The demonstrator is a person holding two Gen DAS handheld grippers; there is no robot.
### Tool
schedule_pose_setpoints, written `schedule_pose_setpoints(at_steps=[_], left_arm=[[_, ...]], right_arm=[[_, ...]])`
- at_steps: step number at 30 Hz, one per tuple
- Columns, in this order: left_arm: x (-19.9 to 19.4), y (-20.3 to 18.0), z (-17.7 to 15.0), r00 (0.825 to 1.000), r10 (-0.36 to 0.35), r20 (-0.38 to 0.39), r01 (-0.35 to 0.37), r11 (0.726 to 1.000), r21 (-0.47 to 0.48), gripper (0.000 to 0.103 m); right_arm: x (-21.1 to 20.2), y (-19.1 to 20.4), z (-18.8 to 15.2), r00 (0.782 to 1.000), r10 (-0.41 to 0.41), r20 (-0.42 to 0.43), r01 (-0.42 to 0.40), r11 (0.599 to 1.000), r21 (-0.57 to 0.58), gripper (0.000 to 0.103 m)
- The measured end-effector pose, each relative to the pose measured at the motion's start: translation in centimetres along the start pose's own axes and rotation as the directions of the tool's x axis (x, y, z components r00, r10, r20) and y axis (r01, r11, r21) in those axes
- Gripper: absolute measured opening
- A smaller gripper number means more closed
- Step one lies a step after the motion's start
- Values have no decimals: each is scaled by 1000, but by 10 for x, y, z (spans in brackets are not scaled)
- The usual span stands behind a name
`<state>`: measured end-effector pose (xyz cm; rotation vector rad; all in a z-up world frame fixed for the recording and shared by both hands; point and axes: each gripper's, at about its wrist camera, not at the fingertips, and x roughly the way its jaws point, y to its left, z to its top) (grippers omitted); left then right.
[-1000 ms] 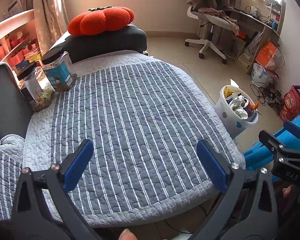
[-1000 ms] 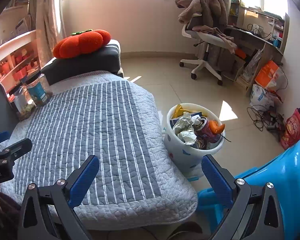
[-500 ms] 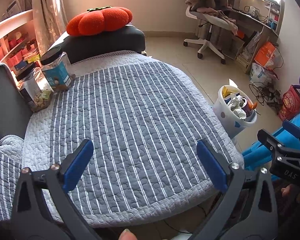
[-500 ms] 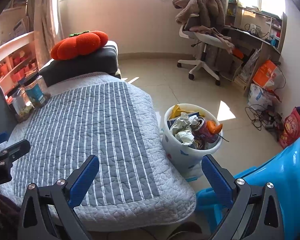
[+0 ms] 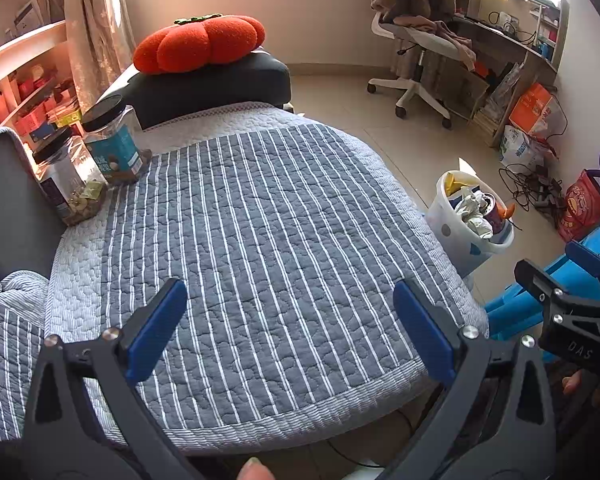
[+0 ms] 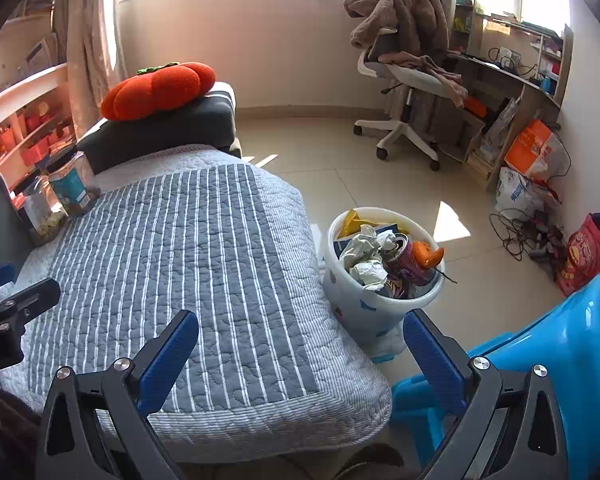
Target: Collect trash
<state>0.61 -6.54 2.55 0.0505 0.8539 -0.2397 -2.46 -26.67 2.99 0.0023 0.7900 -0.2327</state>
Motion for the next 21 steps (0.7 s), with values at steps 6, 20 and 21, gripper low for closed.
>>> schedule_pose_setpoints(at_steps=[6,20,21], left_arm=[[-3,-1,0,1000,-4,9,4,1000,4,102],[-2,0,-2,1000,-1,-21,1,1000,-3,102],[-2,0,-3,1000,1,-21,-1,1000,-1,102]], right_arm=[[0,1,-1,1000,-2,-2,2,1000,-1,103],[2,4,-2,1000,-4,-6,4,1000,-9,103],[3,5,-2,1000,-1,-7,1,1000,-9,103]])
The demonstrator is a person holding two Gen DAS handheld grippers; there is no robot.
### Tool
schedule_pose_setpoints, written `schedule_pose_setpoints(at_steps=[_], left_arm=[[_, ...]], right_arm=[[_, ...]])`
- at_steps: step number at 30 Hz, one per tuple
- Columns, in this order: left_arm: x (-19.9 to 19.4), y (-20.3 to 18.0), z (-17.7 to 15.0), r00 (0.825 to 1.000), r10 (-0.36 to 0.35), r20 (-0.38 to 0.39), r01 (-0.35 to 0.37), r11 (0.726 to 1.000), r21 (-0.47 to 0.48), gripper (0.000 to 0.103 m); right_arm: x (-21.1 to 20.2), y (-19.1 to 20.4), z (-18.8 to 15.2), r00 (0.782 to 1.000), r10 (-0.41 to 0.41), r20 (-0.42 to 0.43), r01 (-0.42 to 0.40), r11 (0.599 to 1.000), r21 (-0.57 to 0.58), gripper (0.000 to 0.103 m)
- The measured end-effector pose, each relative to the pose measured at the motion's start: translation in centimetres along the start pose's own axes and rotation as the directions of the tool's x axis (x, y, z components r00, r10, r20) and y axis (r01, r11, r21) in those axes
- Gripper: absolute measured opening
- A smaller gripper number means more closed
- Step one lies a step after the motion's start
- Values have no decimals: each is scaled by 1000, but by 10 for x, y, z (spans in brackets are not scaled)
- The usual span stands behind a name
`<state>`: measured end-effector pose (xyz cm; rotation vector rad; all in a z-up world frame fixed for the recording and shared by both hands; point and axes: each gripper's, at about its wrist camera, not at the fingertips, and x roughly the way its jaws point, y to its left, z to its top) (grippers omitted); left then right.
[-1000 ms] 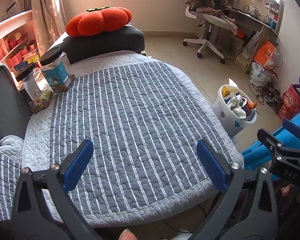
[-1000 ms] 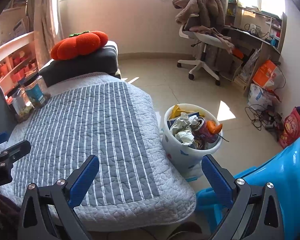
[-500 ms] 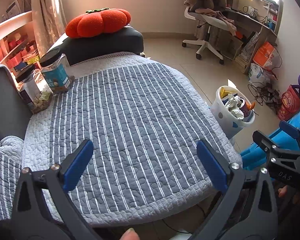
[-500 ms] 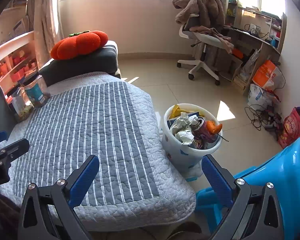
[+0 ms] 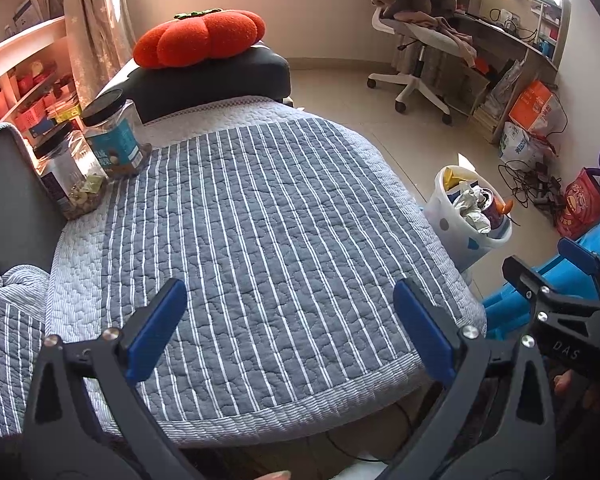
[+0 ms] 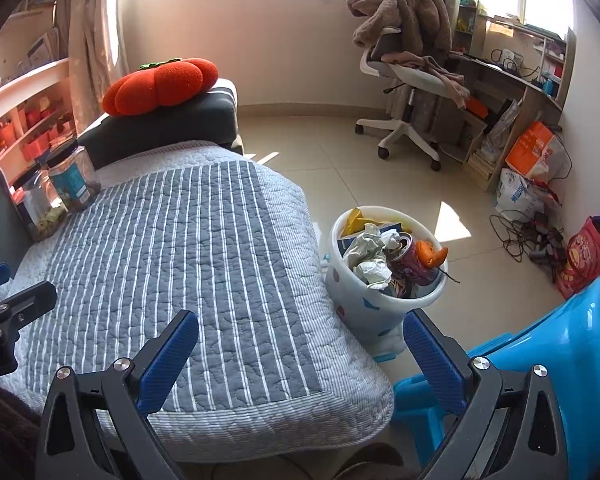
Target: Collect trash
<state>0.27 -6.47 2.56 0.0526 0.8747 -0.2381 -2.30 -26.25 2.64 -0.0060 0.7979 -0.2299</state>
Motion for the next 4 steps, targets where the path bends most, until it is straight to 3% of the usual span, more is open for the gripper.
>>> schedule_pose_setpoints(at_steps=[4], left_arm=[[0,3,3,1000,-9,-13,9,1000,-1,102]], right_arm=[[6,5,4,1000,19,-18,-19,1000,-6,103]])
